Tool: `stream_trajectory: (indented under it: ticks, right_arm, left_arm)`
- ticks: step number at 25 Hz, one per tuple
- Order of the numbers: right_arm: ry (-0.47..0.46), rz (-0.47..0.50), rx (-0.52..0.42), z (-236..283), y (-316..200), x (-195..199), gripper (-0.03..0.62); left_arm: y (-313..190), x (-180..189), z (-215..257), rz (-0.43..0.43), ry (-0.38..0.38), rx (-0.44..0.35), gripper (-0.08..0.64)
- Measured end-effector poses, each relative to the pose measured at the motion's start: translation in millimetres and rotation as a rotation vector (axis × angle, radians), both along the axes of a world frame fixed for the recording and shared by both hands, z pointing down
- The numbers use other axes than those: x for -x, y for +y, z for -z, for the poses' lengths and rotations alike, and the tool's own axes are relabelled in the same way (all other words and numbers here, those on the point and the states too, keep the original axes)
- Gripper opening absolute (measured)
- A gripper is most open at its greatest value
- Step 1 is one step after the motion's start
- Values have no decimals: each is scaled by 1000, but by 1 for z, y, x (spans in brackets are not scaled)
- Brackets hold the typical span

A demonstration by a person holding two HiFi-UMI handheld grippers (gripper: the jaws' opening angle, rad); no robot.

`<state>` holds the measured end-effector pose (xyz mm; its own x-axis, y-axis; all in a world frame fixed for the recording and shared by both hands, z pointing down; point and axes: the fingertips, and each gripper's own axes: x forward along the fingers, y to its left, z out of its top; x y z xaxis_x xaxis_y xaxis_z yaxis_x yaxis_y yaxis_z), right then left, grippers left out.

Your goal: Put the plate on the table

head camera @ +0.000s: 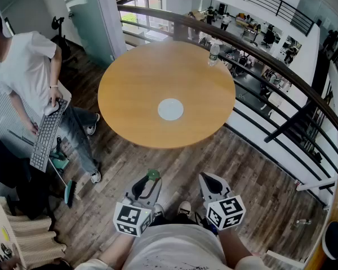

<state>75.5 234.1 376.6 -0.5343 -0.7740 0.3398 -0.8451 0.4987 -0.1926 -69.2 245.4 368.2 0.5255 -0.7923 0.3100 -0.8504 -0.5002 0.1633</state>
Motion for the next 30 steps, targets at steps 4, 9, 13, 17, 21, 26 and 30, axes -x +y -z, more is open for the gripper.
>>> stream_trajectory:
  ticks: [4, 9, 13, 17, 21, 26, 30]
  right_arm:
    - [1, 8, 7, 1, -2, 2, 19]
    - [11, 22, 7, 2, 2, 7, 19]
    - [10, 13, 6, 4, 2, 10, 18]
    - [-12, -8, -26, 9, 3, 12, 20]
    - [-5, -16, -33, 10, 7, 21, 20]
    - [-1, -44, -24, 11, 9, 33, 20]
    - [11, -66, -22, 7, 14, 44, 20]
  left_arm:
    - [-1, 0, 3, -4, -16, -5, 147]
    - [3, 3, 3, 0, -6, 3, 147]
    - [5, 9, 4, 1, 1, 6, 147]
    - [10, 16, 1, 5, 6, 9, 147]
    - [16, 29, -1, 5, 17, 15, 147]
    - [19, 47, 1, -7, 46, 10, 147]
    - [21, 62, -2, -26, 51, 14, 147]
